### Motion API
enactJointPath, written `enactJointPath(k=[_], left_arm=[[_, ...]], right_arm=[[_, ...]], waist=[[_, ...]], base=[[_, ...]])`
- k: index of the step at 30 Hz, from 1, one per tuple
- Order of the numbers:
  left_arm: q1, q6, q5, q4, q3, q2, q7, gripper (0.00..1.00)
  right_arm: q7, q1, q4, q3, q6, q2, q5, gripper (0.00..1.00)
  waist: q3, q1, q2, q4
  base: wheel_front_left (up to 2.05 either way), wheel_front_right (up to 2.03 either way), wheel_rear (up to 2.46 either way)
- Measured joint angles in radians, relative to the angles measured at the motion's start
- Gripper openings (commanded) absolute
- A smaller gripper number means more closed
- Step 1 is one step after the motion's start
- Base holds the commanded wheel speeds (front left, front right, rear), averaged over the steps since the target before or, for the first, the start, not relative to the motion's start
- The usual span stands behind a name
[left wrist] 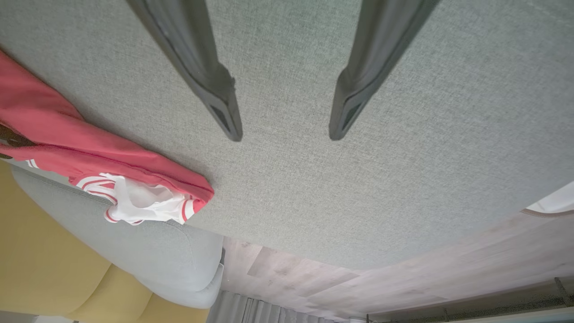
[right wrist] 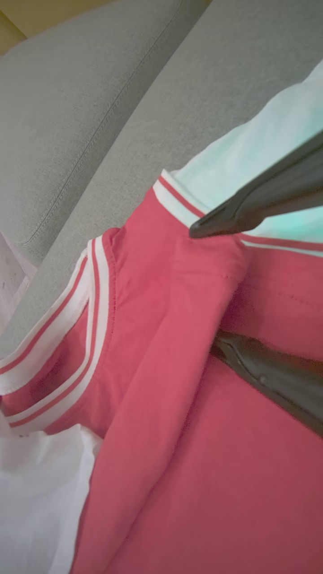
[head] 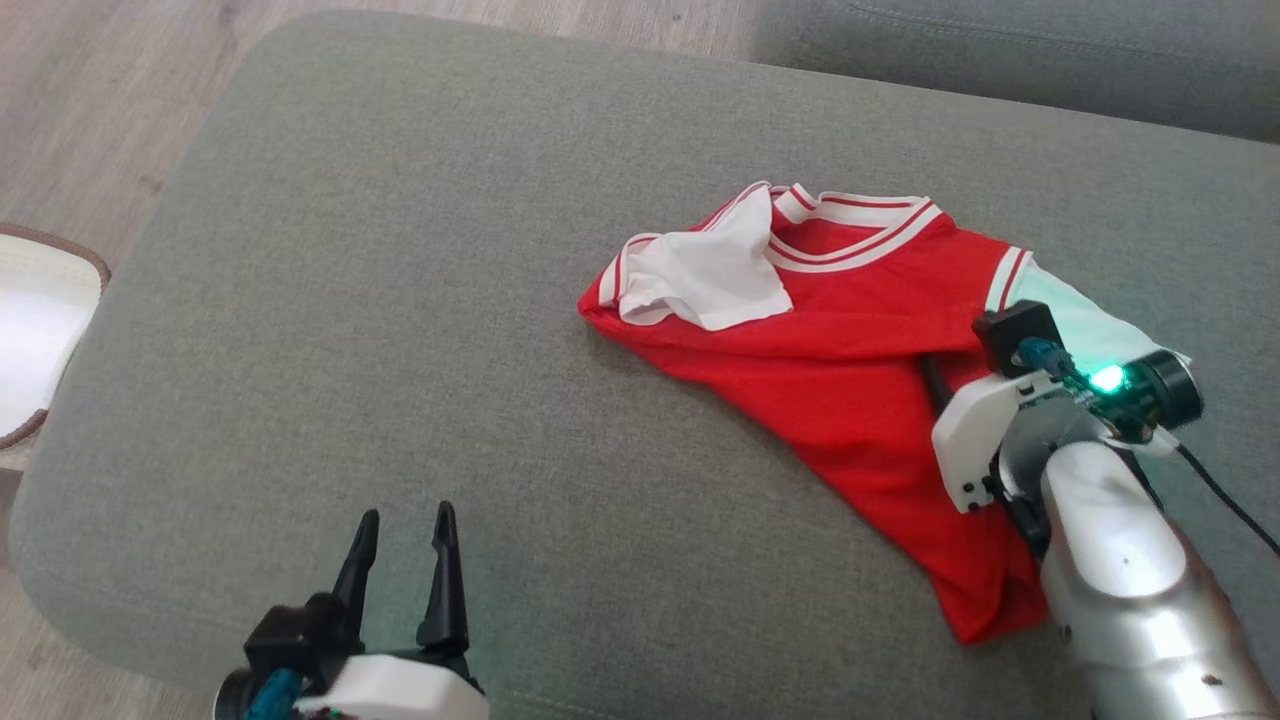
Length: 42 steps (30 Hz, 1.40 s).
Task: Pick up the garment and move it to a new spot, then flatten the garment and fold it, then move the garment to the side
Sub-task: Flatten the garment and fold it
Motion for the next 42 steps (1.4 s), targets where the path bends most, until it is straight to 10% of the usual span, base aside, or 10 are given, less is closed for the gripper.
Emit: enactJointPath(k=[3, 7, 20, 33, 41, 42], left_arm=[[-0.012, -0.002, 0.008, 0.004, 0.003, -0.007, 0.000, 1.00], [-0.015, -0.009, 0.008, 0.012, 0.011, -0.014, -0.001, 1.00], [-0.013, -0.009, 0.018, 0.026, 0.021, -0.015, -0.001, 1.00], [0.028, 0.002, 0.018, 0.006, 0.023, 0.013, 0.002, 1.00], [0.041, 0.009, 0.016, -0.005, 0.022, 0.019, 0.011, 1.00], [0.043, 0.010, 0.016, -0.007, 0.022, 0.019, 0.011, 1.00]], right_arm=[[-0.021, -0.019, 0.023, 0.012, 0.000, 0.000, 0.000, 0.41], [-0.042, -0.033, 0.056, 0.021, 0.000, 0.000, 0.000, 0.00], [-0.143, -0.022, -0.051, 0.066, 0.000, 0.026, 0.096, 0.00], [0.064, 0.592, -0.671, 0.234, 0.000, 0.030, 0.217, 0.00], [0.172, 0.774, -0.807, 0.324, 0.000, 0.021, 0.267, 0.00], [0.172, 0.777, -0.812, 0.325, 0.000, 0.019, 0.268, 0.26]], waist=[[0.004, 0.0000, 0.0000, -0.003], [0.006, -0.0001, 0.0000, -0.008], [-0.029, -0.0001, 0.0000, -0.062], [-0.115, -0.0003, 0.0000, -0.197], [-0.158, -0.0003, 0.0000, -0.256], [-0.160, -0.0003, 0.0000, -0.259]], base=[[0.00, 0.00, 0.00], [0.00, 0.00, 0.00], [0.00, 0.00, 0.00], [0.00, 0.00, 0.00], [0.00, 0.00, 0.00], [0.00, 0.00, 0.00]])
